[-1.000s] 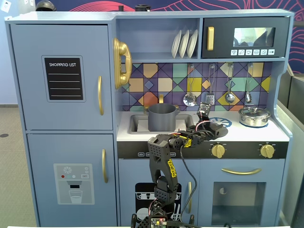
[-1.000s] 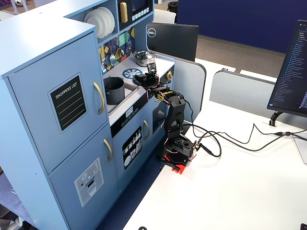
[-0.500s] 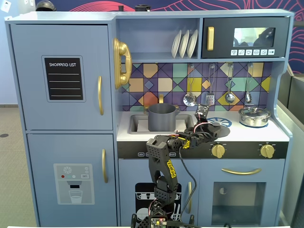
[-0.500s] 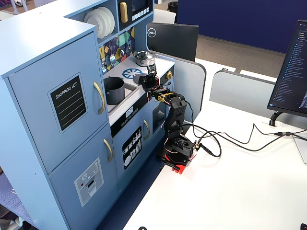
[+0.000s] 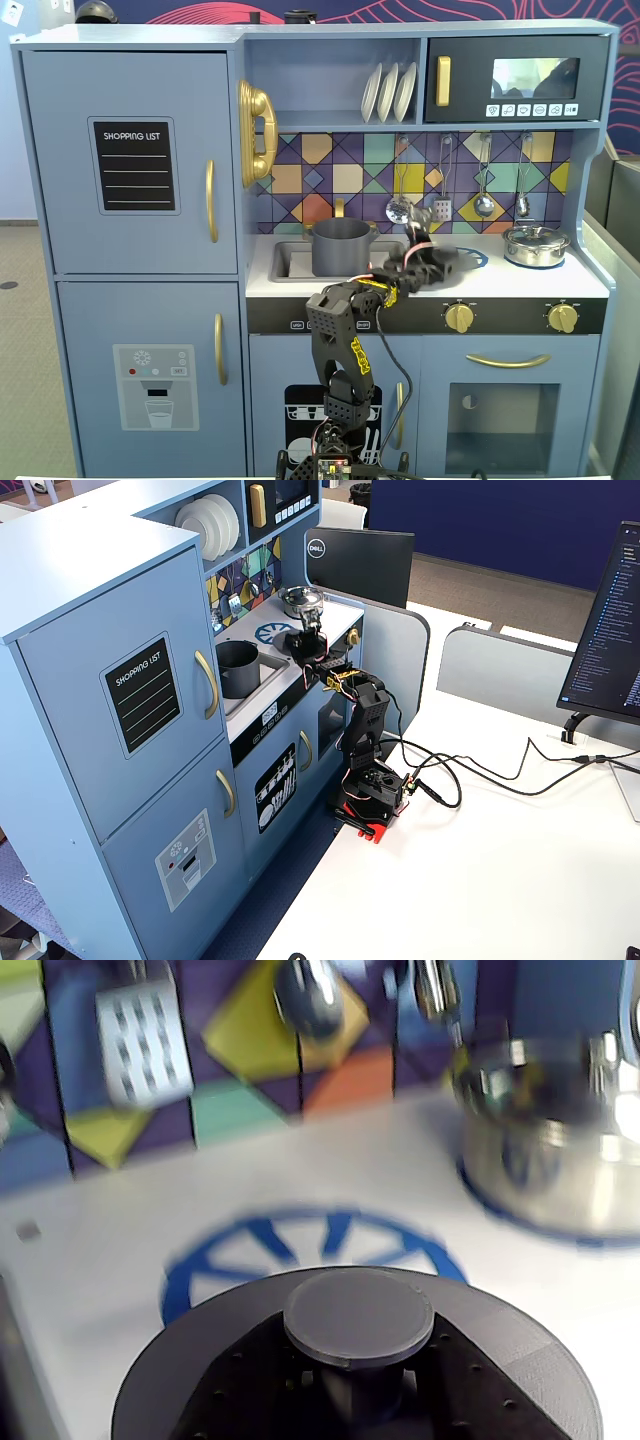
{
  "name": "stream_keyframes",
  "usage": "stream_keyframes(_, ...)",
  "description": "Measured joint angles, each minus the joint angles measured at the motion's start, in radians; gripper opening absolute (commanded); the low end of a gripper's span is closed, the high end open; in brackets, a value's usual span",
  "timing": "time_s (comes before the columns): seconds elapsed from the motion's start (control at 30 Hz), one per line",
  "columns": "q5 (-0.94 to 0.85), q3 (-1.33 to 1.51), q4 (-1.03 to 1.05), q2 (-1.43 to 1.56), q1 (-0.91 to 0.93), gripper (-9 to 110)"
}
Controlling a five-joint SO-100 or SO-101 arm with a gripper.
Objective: Pick up the lid from the counter and put it on the gray recipient
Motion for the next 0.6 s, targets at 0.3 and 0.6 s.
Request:
stream_keyframes(0.3, 0.0, -0.225, 0.242, 0.091, -0.081, 0)
stream_keyframes(0.6, 0.011, -0.327, 0.382, 0.115, -0.284, 0)
